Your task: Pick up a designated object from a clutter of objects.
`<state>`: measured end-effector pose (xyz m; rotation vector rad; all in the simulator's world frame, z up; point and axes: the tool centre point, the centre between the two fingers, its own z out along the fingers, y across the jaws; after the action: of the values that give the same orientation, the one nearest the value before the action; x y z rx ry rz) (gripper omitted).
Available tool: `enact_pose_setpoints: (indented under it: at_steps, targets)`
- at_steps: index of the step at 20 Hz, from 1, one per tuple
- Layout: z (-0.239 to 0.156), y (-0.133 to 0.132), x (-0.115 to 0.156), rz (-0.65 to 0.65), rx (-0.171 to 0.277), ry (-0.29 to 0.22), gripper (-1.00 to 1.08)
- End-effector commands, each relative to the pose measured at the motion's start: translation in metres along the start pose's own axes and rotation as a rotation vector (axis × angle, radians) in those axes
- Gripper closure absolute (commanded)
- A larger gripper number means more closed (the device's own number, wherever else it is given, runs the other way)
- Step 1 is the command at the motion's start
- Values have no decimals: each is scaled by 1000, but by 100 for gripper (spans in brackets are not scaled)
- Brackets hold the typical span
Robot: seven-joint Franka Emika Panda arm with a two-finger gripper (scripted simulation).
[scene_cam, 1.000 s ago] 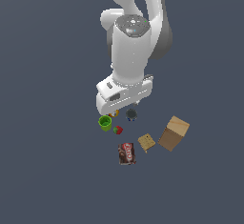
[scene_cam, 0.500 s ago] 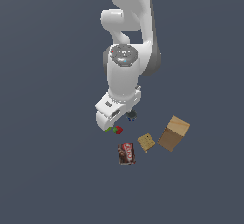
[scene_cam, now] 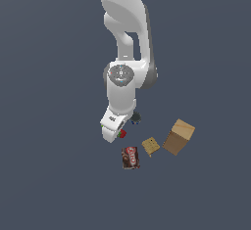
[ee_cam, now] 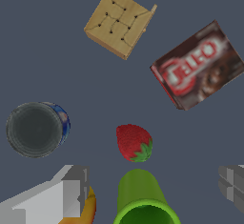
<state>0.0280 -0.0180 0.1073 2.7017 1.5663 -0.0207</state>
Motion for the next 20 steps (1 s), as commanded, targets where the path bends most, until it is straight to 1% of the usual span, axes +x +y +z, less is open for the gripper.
enact_pose_setpoints:
  at_steps: [1,5,10,16,20]
  targets:
    - [11,-1,-2,-53,2,6,-92]
    - [23,-2,-4,-113,5,13,-92]
    - [33,-3,-5,-157,7,20,-92]
    - [35,-3,-6,-163,8,21,-92]
    - [43,-4,-6,-164,8,21,-92]
